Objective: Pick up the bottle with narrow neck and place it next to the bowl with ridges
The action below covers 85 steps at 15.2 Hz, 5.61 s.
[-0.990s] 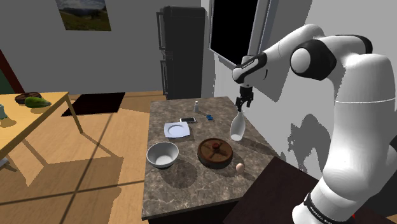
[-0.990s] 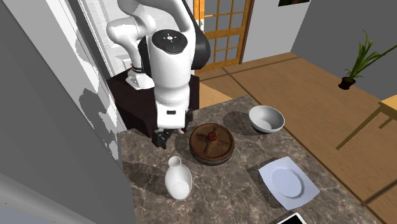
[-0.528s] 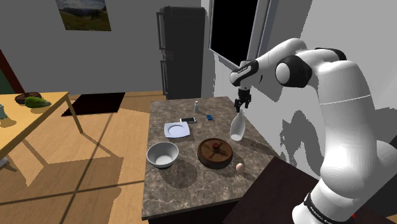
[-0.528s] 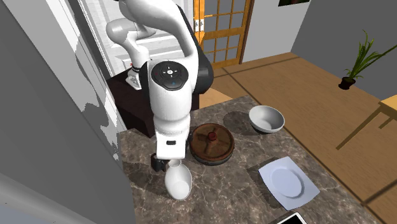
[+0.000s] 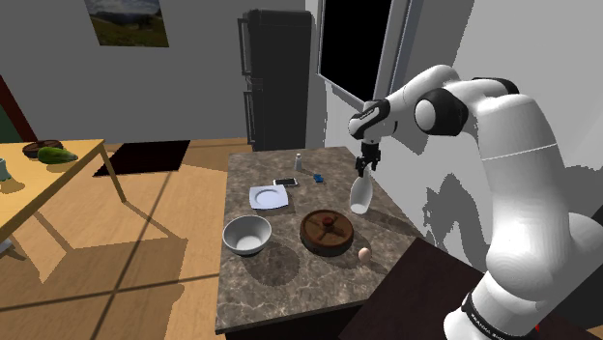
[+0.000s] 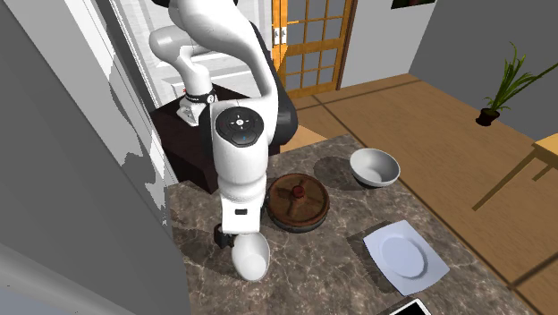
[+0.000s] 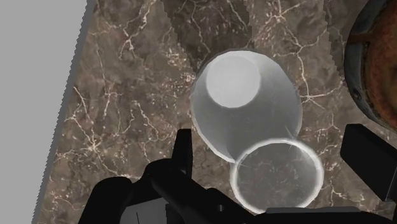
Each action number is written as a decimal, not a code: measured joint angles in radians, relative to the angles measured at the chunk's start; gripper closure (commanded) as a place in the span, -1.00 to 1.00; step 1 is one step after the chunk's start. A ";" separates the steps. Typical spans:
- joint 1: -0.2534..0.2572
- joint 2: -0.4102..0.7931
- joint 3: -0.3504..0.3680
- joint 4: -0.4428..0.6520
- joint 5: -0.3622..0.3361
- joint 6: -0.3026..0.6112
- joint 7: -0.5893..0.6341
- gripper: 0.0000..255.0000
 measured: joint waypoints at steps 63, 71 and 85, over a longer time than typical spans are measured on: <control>0.000 -0.182 -0.037 0.356 -0.050 -0.532 0.009 1.00; -0.018 -0.157 -0.038 0.504 -0.044 -0.654 0.003 1.00; 0.117 -0.314 -0.013 0.364 -0.086 -0.673 0.142 1.00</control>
